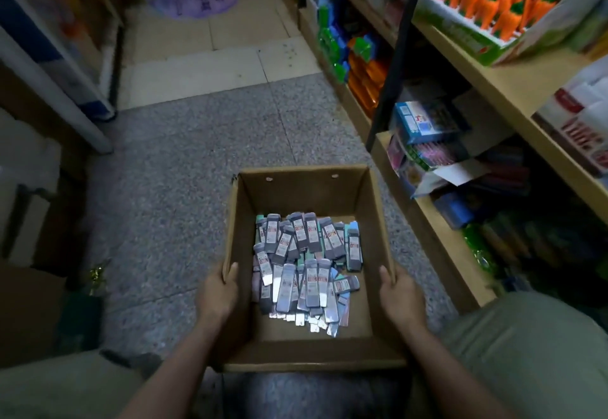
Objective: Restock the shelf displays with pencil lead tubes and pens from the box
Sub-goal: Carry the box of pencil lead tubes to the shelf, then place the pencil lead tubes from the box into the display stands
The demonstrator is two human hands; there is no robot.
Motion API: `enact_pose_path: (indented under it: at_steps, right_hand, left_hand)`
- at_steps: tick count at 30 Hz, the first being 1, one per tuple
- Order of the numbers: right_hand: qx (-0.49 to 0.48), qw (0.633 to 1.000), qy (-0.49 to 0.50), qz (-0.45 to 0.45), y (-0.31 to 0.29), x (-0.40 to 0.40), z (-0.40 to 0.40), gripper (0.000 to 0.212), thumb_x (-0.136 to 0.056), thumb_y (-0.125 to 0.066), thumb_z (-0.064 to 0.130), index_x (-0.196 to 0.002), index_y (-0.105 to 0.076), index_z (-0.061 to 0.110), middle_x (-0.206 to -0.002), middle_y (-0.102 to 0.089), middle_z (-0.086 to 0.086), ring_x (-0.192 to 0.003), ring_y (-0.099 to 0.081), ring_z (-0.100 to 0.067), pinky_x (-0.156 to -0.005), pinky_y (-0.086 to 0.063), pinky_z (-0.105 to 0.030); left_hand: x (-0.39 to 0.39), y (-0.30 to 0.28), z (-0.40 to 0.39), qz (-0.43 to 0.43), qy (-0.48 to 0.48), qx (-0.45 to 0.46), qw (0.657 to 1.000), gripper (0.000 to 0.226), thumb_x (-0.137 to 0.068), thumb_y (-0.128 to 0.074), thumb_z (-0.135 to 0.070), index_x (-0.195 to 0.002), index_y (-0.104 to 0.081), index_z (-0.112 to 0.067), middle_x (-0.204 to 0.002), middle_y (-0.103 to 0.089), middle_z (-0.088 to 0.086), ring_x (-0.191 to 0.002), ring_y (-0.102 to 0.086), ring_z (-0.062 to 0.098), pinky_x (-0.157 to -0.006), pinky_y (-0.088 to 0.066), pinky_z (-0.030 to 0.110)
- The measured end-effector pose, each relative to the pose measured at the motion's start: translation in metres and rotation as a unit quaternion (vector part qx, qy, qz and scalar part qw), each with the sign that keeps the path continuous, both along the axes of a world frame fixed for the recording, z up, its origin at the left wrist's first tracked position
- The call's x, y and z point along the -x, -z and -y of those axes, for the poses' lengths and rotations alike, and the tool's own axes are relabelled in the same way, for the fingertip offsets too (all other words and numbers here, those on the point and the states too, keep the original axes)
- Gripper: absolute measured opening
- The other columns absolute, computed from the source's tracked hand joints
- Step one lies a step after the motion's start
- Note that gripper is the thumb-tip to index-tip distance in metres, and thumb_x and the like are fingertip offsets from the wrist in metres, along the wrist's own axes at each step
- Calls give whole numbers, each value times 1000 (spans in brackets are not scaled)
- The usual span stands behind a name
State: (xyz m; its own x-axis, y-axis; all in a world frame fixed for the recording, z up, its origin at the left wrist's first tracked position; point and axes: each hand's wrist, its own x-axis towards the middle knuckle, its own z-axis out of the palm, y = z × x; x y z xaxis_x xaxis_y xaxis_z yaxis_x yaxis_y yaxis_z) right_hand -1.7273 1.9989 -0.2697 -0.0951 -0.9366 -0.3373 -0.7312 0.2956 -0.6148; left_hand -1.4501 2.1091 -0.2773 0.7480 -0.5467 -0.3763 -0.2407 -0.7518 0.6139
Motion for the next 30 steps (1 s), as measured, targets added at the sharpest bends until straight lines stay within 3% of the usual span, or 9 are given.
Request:
enact_pose_path:
  at_steps: [4,8,14,17,19,20,22,25,30]
  right_hand:
    - [7,1000,-4,5,1,13,-6,28,-101,-47,31,-103,-66,12,-72,-57,3,-71,-57,-17,-66,-44,-31]
    - [-9,1000,8,-29,0,28,-23,29,-102,-47,27,-120,-61,10,-93,-64,-11,-89,-60,-29,-77,-44,-33]
    - [-22,995,43,-91,-7,35,-39,38,-101,-46,31,-134,-48,14,-117,-61,-16,-107,-59,-33,-92,-50,-51]
    - [154,977,8,-144,-19,24,-48,41,-93,-58,19,-133,-50,16,-132,-52,-10,-118,-52,-28,-98,-46,-46]
    - [273,944,-117,-140,-26,11,-55,38,-88,-61,12,-126,-56,16,-126,-53,-4,-113,-53,-22,-97,-46,-39]
    - [279,934,-180,-132,-24,4,-57,36,-88,-61,11,-123,-57,18,-123,-54,0,-110,-54,-18,-95,-47,-35]
    - [198,946,-231,-110,-13,-9,-63,38,-91,-60,14,-127,-54,23,-125,-50,6,-108,-53,-10,-93,-50,-30]
    - [38,988,-146,-43,15,-13,-61,34,-93,-59,15,-127,-55,18,-125,-56,-1,-109,-57,-15,-95,-51,-34]
    - [-155,986,-39,-47,69,-12,-40,41,-99,-53,22,-133,-43,3,-132,-56,-18,-120,-55,-34,-96,-44,-35]
  left_hand:
    - [14,2,-13,27,24,34,999,29,-100,-47,-32,-110,-62,-9,-99,-68,21,-92,-63,36,-81,-50,39]
    - [34,0,-31,57,13,39,998,29,-98,-52,-31,-113,-63,-9,-103,-69,20,-96,-63,38,-77,-44,36]
    - [51,-5,-30,76,-2,20,997,32,-96,-54,-33,-114,-57,-7,-109,-66,23,-102,-61,41,-82,-46,40]
    - [61,-16,-22,154,-2,101,983,29,-89,-62,-16,-115,-54,-6,-118,-57,17,-111,-53,36,-92,-42,45]
    - [75,-27,-7,240,77,187,949,33,-84,-64,-9,-116,-56,-10,-118,-55,10,-112,-49,28,-96,-40,40]
    - [82,-29,3,245,127,213,937,32,-84,-63,-9,-115,-57,-12,-117,-55,6,-111,-48,24,-96,-40,37]
    - [94,-23,22,169,186,207,946,27,-86,-61,-10,-113,-59,-12,-116,-55,5,-110,-49,22,-93,-42,32]
    - [102,8,35,15,149,120,981,21,-87,-66,-12,-107,-60,-11,-112,-61,7,-100,-54,17,-82,-40,24]
    - [104,74,30,-87,166,-8,982,28,-83,-75,-24,-106,-63,-14,-105,-70,7,-89,-60,16,-79,-46,25]
